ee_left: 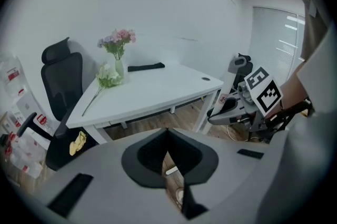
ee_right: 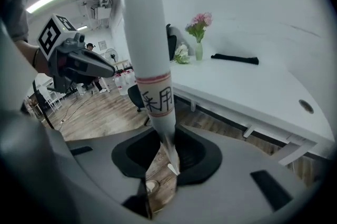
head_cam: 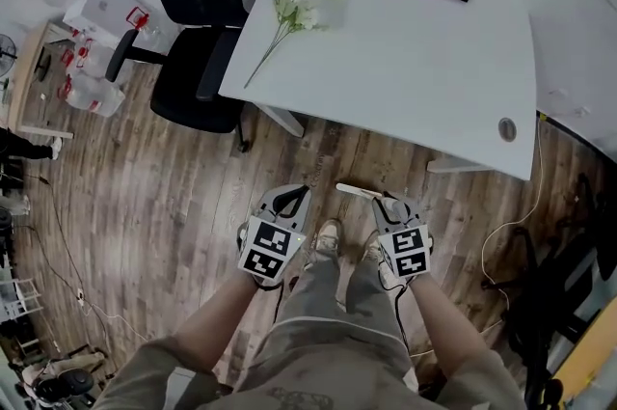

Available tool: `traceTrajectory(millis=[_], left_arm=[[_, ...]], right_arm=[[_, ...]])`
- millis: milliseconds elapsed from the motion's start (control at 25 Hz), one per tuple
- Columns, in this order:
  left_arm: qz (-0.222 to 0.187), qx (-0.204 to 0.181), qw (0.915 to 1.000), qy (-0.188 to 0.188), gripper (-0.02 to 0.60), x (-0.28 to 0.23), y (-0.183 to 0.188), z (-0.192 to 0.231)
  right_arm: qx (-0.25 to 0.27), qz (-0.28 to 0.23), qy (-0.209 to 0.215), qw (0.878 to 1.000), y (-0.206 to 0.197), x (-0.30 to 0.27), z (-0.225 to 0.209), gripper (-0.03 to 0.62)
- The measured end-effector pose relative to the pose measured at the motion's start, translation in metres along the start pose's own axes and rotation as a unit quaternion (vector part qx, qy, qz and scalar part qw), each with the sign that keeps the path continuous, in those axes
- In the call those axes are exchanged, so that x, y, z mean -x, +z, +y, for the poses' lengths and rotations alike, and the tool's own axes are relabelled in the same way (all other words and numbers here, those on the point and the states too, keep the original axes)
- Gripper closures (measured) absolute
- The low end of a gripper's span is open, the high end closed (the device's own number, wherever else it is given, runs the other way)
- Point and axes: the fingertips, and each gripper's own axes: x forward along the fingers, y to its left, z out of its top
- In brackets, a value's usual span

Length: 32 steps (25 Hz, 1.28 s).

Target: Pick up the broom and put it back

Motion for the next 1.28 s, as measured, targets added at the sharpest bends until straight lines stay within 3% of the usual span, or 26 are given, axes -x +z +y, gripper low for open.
traceTrajectory(millis=[320, 720, 1040, 1280], left_arm=[[0.027, 0.027, 0.9992, -0.006, 0.566, -0.023, -0.032, -0.001], [0.000, 0.054, 0.9985, 0.009, 0.566, -0.043, 0.003, 0.025], [0.011, 0.074, 0.9972, -0.003, 0.566, -0.064, 0.008, 0.034], [0.016, 0.080, 0.9966, -0.014, 0.566, -0.070, 0.009, 0.032]], right_arm=[[0.005, -0.015, 0.009, 1.000, 0.003, -0.038, -0.007, 0.488], [-0.014, -0.010, -0.025, 1.000, 0.032, -0.076, -0.056, 0.487], [-0.063, 0.011, -0.031, 0.997, 0.039, -0.106, -0.083, 0.486], [-0.093, 0.054, -0.032, 0.994, 0.020, -0.112, -0.087, 0.409]])
